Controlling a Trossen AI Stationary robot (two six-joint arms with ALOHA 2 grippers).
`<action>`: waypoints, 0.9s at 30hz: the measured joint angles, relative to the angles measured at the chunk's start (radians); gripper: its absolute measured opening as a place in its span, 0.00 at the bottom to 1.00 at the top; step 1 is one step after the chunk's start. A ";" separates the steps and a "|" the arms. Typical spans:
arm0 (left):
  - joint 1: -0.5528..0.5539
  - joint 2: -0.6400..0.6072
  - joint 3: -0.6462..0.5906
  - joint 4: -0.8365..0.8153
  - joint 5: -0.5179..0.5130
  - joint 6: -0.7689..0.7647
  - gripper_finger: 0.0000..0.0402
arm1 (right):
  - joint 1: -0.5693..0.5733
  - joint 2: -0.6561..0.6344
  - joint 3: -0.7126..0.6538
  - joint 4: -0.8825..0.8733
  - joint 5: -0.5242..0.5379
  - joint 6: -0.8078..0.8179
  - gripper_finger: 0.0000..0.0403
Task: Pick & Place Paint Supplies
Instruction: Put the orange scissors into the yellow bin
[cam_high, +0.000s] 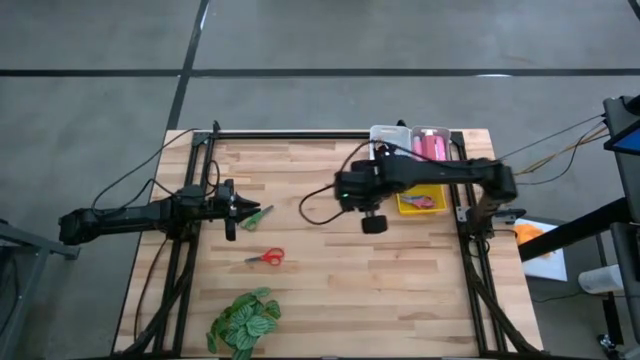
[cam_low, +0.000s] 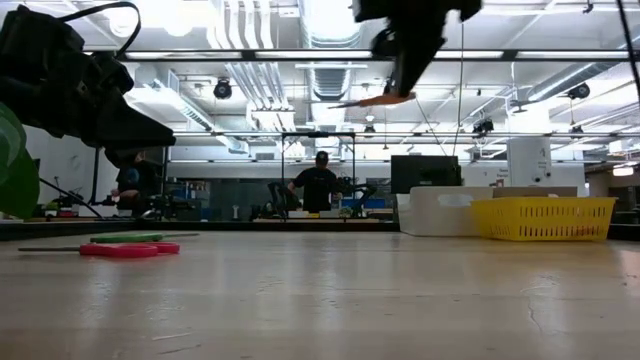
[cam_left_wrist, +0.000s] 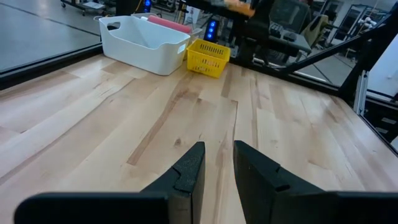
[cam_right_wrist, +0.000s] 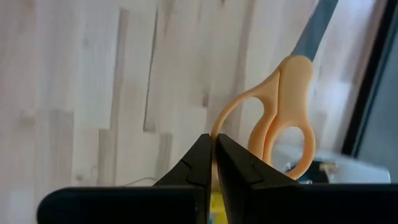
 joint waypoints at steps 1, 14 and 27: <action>0.000 0.000 0.000 0.000 0.000 0.000 0.22 | 0.000 -0.030 -0.026 -0.001 0.006 0.008 0.04; 0.000 0.000 0.000 0.000 0.000 0.000 0.22 | -0.003 -0.428 -0.447 -0.003 0.087 0.221 0.04; 0.000 0.000 0.000 0.000 0.000 0.000 0.22 | -0.003 -0.727 -0.888 0.012 0.121 0.245 0.04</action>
